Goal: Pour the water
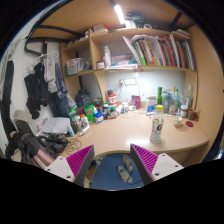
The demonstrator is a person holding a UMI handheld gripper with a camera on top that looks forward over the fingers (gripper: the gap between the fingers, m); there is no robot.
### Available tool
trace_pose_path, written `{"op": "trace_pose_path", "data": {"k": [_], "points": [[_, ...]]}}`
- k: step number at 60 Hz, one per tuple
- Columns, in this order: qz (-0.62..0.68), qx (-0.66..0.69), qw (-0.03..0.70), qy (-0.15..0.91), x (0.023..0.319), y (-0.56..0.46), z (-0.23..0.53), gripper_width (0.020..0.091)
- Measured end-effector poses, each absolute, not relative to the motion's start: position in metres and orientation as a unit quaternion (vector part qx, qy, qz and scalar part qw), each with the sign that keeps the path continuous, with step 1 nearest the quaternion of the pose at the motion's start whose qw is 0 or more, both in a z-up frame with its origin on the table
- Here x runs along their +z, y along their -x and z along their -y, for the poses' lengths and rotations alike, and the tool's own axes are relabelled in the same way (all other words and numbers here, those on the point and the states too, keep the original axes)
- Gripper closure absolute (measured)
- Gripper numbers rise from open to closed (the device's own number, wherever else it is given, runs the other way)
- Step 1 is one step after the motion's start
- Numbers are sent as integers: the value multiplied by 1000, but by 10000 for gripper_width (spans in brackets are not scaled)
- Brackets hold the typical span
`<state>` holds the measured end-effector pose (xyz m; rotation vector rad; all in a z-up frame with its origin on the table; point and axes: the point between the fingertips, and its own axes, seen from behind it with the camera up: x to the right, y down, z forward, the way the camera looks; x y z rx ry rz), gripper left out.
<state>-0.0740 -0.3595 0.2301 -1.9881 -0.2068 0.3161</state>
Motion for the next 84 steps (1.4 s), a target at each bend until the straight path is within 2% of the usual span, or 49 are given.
{"op": "trace_pose_path", "data": {"k": [8, 23, 33, 42, 48, 60, 66, 81, 83, 84], "points": [[87, 121, 529, 836, 217, 71, 371, 267], [81, 104, 538, 832, 213, 59, 364, 274], [60, 84, 549, 829, 209, 16, 335, 272], [41, 58, 572, 817, 201, -42, 279, 269], [50, 35, 583, 810, 178, -74, 230, 271], [62, 38, 589, 805, 107, -99, 118, 267], [82, 48, 589, 803, 81, -97, 72, 270], [82, 67, 603, 790, 58, -97, -4, 276], [85, 69, 606, 788, 56, -96, -12, 287], [87, 71, 606, 788, 55, -96, -16, 346]]}}
